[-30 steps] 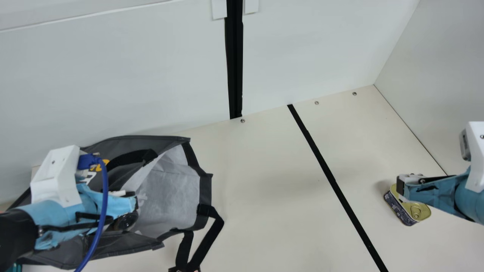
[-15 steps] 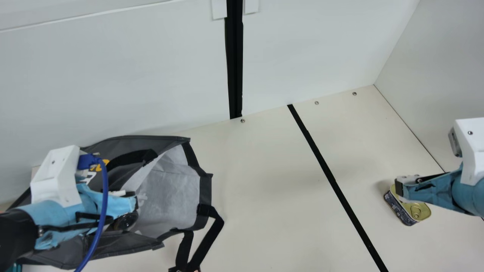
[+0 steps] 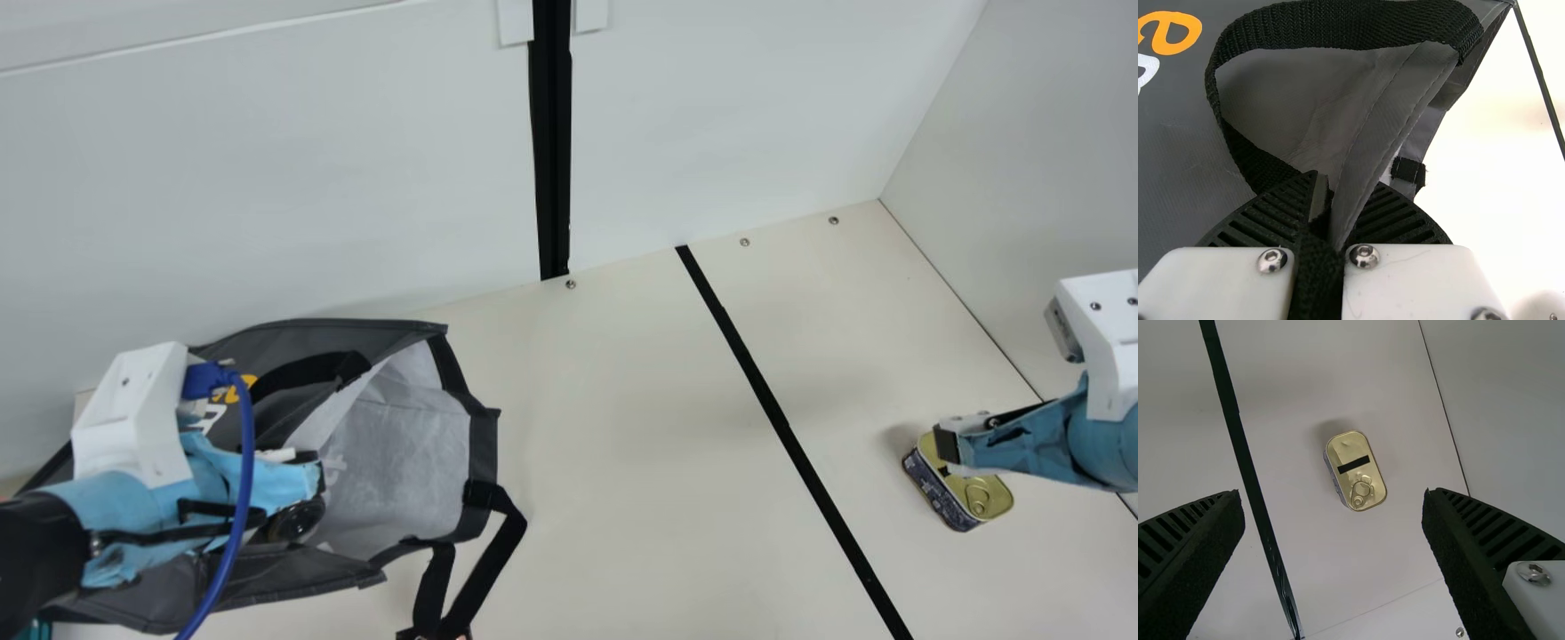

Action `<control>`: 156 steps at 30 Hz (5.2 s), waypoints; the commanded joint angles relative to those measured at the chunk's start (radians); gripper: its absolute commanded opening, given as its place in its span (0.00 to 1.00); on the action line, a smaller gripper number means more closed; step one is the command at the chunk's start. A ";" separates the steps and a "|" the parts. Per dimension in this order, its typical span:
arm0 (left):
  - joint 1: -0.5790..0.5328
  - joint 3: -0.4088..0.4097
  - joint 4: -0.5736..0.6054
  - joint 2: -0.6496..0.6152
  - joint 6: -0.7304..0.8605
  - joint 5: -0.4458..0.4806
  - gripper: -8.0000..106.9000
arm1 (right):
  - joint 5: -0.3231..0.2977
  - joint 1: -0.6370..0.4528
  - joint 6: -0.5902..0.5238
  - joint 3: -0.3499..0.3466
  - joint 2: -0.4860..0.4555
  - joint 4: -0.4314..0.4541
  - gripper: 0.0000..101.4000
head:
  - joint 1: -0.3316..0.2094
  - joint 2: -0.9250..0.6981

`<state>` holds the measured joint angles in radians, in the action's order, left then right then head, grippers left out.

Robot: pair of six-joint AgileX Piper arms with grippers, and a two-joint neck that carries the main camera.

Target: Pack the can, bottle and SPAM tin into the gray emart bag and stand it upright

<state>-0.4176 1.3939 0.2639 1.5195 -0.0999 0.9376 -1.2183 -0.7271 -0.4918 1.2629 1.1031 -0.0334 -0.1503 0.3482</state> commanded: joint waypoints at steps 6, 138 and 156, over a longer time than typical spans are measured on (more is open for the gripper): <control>0.000 0.000 0.000 0.000 0.000 0.000 0.00 | -0.002 -0.073 -0.114 -0.001 0.037 -0.052 0.94 | -0.024 0.001; 0.000 0.000 0.000 0.000 0.000 0.000 0.00 | 0.229 0.043 -0.343 -0.110 0.475 -0.061 0.00 | -0.024 0.001; 0.000 0.000 0.000 0.000 0.000 0.000 0.00 | 0.164 0.244 -0.308 -0.051 0.401 -0.080 0.00 | -0.024 0.001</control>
<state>-0.4176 1.3939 0.2639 1.5195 -0.0999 0.9376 -1.0526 -0.4943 -0.7938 1.2065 1.5048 -0.1103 -0.1519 0.3482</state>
